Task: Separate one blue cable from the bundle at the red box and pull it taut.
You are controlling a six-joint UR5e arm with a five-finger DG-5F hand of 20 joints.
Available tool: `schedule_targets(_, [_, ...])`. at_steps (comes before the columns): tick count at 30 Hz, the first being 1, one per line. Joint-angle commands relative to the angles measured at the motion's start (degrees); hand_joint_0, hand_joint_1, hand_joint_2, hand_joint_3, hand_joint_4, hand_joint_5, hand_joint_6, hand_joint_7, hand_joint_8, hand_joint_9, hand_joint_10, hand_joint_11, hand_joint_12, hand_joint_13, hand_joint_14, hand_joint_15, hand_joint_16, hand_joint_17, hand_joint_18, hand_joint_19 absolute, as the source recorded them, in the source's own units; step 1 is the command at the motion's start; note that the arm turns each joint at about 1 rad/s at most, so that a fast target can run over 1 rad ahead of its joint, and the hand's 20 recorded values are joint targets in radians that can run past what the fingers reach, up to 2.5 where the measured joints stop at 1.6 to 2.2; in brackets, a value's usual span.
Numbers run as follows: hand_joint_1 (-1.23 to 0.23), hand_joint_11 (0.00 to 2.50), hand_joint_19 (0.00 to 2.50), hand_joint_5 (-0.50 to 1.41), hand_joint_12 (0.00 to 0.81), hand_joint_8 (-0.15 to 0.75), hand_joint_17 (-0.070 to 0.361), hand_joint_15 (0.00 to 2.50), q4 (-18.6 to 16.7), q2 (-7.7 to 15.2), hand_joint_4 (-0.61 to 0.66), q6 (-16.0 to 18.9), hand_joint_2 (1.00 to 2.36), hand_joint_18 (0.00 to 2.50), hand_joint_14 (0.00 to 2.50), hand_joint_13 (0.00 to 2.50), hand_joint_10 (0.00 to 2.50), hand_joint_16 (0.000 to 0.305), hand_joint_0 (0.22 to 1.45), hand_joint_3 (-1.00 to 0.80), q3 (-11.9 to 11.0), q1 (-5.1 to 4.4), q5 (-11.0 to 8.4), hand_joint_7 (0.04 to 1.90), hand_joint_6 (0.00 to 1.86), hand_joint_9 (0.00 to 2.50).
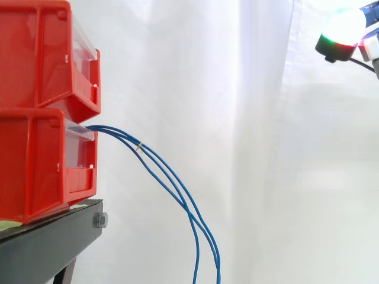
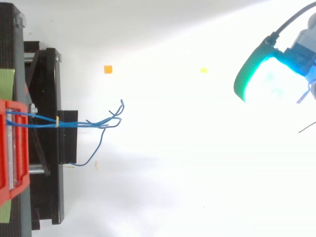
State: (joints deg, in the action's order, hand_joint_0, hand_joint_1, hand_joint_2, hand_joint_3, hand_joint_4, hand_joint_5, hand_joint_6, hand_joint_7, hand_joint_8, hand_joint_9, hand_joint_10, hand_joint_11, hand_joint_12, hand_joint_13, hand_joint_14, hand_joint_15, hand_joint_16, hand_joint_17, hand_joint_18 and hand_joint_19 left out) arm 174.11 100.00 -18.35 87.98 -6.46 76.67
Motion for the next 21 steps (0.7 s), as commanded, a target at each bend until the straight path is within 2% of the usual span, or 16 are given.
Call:
schedule_targets(1, [-0.7, 0.47, 0.64, -0.22, 0.302, 0.333, 0.074, 0.44, 0.09, -0.07, 0.27, 0.07, 1.0, 0.82, 0.01, 0.78, 0.01, 0.033, 0.51, -0.5, 0.0, 0.05, 0.15, 0.83, 0.5, 0.73])
schedule_targets(4, [-0.7, 0.48, 0.63, -0.22, 0.299, 0.333, 0.073, 0.43, 2.11, -0.07, 0.27, -0.02, 1.0, 0.82, 0.01, 0.78, 0.01, 0.032, 0.52, -0.5, 0.0, 0.22, -0.02, 0.82, 0.5, 0.73])
schedule_targets(7, [-0.7, 0.47, 0.62, -0.22, 0.3, 0.331, 0.074, 0.44, 2.99, 0.01, 0.28, 0.07, 1.0, 0.81, 0.01, 0.77, 0.01, 0.033, 0.51, -0.5, 0.0, -0.13, -0.11, 0.83, 0.5, 0.71])
schedule_targets(9, [-0.68, 0.48, 0.63, -0.22, 0.304, 0.331, 0.075, 0.44, 2.9, 0.01, 0.28, -0.02, 1.0, 0.78, 0.01, 0.76, 0.01, 0.033, 0.51, -0.5, 0.0, -0.13, -0.02, 0.83, 0.5, 0.7])
schedule_targets(12, [-0.67, 0.47, 0.63, -0.22, 0.305, 0.334, 0.076, 0.44, 2.02, 0.19, 0.28, -0.46, 1.0, 0.77, 0.01, 0.75, 0.01, 0.034, 0.51, -0.5, 0.0, -0.3, -0.99, 0.83, 0.5, 0.69])
schedule_targets(15, [-0.67, 0.47, 0.63, -0.21, 0.305, 0.334, 0.076, 0.44, -1.84, 2.56, 0.28, -3.27, 1.0, 0.75, 0.01, 0.74, 0.01, 0.034, 0.51, -0.5, 0.0, -0.92, -5.12, 0.83, 0.5, 0.68])
schedule_targets(17, [-0.66, 0.47, 0.62, -0.21, 0.309, 0.334, 0.077, 0.43, -3.25, 4.23, 0.28, -3.98, 1.0, 0.73, 0.01, 0.71, 0.01, 0.034, 0.51, -0.5, -0.09, -1.01, -6.0, 0.83, 0.5, 0.67])
schedule_targets(18, [-0.66, 0.47, 0.62, -0.21, 0.309, 0.334, 0.076, 0.44, -5.54, 5.29, 0.28, -4.77, 1.0, 0.72, 0.01, 0.71, 0.01, 0.034, 0.51, -0.5, -0.35, -1.27, -6.35, 0.83, 0.5, 0.67])
schedule_targets(21, [-0.66, 0.47, 0.62, -0.21, 0.31, 0.332, 0.077, 0.44, -8.61, 6.43, 0.28, -5.73, 1.0, 0.71, 0.01, 0.7, 0.01, 0.034, 0.5, -0.5, -0.44, -1.62, -6.79, 0.83, 0.5, 0.67])
